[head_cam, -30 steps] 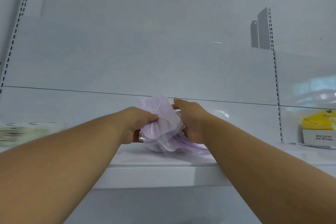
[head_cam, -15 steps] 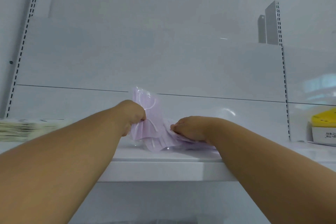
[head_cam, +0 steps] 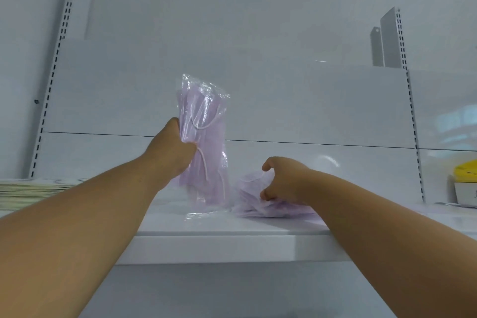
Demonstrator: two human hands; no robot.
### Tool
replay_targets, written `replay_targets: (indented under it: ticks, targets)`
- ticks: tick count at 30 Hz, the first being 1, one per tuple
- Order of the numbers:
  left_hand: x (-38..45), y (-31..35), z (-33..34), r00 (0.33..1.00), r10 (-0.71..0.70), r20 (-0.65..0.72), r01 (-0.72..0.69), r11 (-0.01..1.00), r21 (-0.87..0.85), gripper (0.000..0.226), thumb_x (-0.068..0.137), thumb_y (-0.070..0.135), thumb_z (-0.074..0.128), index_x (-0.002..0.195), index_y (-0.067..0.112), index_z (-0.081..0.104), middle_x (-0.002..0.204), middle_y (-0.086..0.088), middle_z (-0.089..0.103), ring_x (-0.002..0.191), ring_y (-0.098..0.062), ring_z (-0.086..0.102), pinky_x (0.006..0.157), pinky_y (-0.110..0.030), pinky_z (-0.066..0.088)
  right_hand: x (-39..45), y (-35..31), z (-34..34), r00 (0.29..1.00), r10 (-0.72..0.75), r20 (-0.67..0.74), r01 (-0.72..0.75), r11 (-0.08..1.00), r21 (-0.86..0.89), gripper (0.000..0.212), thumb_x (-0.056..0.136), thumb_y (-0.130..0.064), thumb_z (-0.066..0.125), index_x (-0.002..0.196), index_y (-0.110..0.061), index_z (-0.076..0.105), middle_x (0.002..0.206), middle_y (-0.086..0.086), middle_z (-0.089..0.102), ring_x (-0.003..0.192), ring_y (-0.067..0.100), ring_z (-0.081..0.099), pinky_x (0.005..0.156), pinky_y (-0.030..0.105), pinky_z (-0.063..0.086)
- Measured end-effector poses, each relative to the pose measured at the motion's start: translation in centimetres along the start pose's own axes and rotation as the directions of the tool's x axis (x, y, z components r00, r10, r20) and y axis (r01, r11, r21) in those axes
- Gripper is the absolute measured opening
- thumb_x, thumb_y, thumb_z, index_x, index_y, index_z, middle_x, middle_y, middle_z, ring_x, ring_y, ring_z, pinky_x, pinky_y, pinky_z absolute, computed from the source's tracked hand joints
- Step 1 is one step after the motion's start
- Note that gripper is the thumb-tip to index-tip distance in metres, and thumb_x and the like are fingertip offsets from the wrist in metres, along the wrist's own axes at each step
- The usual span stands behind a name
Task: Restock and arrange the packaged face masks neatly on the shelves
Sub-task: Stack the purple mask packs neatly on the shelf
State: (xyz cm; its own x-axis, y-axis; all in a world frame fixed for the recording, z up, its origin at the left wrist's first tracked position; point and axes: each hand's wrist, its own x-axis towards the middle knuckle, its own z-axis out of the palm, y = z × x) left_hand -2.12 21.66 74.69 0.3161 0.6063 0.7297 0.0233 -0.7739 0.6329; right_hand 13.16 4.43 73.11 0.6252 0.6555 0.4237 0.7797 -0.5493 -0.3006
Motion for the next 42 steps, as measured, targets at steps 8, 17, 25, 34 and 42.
replay_targets:
  ticks: [8,17,25,34,42]
  targets:
    - [0.1,-1.8,-0.2,0.994,-0.010,0.110,0.015,0.999,-0.045,0.032,0.096,0.017,0.059,0.125,0.024,0.047,0.092,0.008,0.054,0.080,-0.012,0.051,0.065,-0.029,0.041,0.1,-3.0,0.0,0.990,0.119,0.070,-0.111,0.987,-0.114,0.059,0.085,-0.043,0.071,0.133,-0.019,0.048,0.105,-0.001,0.063,0.088,0.021,0.060,0.073,0.029,0.049]
    - [-0.1,-2.1,0.5,0.980,-0.029,0.195,0.048,0.995,-0.090,0.024,0.094,0.011,0.055,0.108,0.024,0.042,0.089,0.002,0.051,0.074,-0.013,0.048,0.057,-0.027,0.038,-0.3,-2.9,0.6,0.979,0.198,-0.049,-0.199,0.980,-0.004,0.068,0.079,-0.026,0.080,0.137,-0.015,0.048,0.097,0.010,0.068,0.062,0.027,0.063,0.049,0.027,0.052]
    - [0.3,-2.8,0.4,0.979,-0.124,0.160,0.142,0.984,-0.108,0.028,0.090,0.006,0.053,0.116,0.014,0.046,0.097,-0.009,0.055,0.076,-0.022,0.051,0.065,-0.031,0.044,0.4,-2.2,0.7,0.890,0.202,-0.410,-0.019,0.912,0.409,0.046,0.080,-0.010,0.073,0.122,-0.021,0.057,0.089,-0.006,0.056,0.054,0.016,0.059,0.042,0.019,0.041]
    - [1.0,-3.2,0.4,0.953,-0.257,0.161,0.288,0.932,-0.219,0.029,0.087,0.005,0.048,0.113,0.016,0.051,0.101,-0.010,0.058,0.086,-0.030,0.057,0.078,-0.039,0.051,0.7,-4.4,-0.9,0.795,0.249,-0.554,0.389,0.491,0.779,0.042,0.081,-0.010,0.074,0.115,-0.028,0.058,0.108,-0.003,0.064,0.085,0.018,0.068,0.055,0.026,0.050]
    - [0.1,-2.1,-0.7,0.911,-0.310,0.273,0.412,0.718,-0.561,0.023,0.100,0.041,0.050,0.111,0.023,0.061,0.109,-0.002,0.070,0.097,-0.025,0.067,0.074,-0.035,0.054,1.2,-7.6,2.5,0.895,0.180,-0.408,0.267,0.517,0.813,0.057,0.081,-0.011,0.077,0.129,-0.026,0.049,0.100,-0.005,0.060,0.081,0.016,0.065,0.059,0.029,0.052]
